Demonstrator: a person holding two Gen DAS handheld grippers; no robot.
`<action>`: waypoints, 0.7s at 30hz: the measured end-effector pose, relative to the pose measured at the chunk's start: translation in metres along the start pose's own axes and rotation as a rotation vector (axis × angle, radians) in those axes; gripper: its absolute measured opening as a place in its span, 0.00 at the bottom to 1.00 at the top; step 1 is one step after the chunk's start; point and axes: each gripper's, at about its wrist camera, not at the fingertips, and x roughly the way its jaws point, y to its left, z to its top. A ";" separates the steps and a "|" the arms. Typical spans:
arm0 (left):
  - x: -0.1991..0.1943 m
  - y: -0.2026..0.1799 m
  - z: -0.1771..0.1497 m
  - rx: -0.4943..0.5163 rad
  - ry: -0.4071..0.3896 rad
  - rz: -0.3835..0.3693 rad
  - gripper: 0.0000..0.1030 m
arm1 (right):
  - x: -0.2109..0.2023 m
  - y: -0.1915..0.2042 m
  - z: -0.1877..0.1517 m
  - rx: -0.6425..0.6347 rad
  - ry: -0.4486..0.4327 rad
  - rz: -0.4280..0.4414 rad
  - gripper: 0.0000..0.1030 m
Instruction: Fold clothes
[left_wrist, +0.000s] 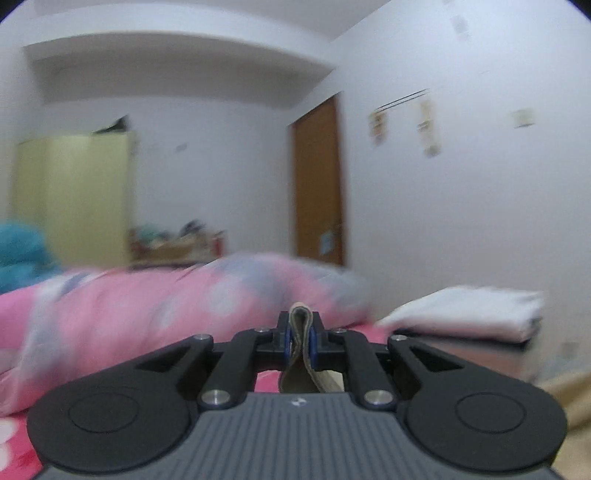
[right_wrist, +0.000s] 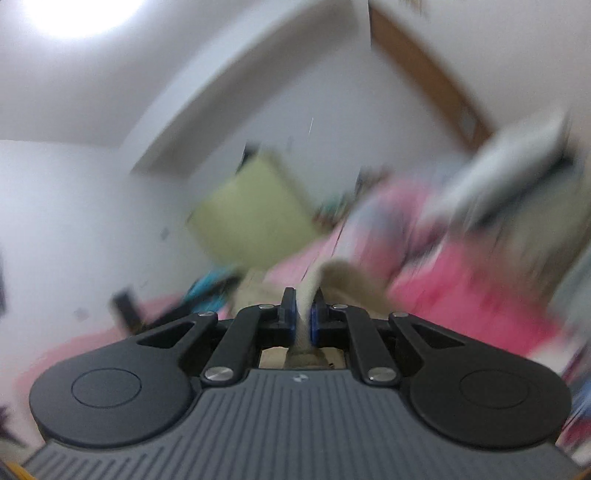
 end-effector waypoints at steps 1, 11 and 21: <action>-0.002 0.014 -0.002 0.001 0.017 0.045 0.10 | 0.018 -0.001 -0.015 0.040 0.057 0.042 0.05; 0.001 0.136 -0.082 -0.027 0.365 0.369 0.30 | 0.207 0.018 -0.159 0.248 0.591 0.184 0.10; -0.125 0.145 -0.132 -0.256 0.487 0.267 0.63 | 0.195 0.015 -0.137 0.078 0.712 0.083 0.44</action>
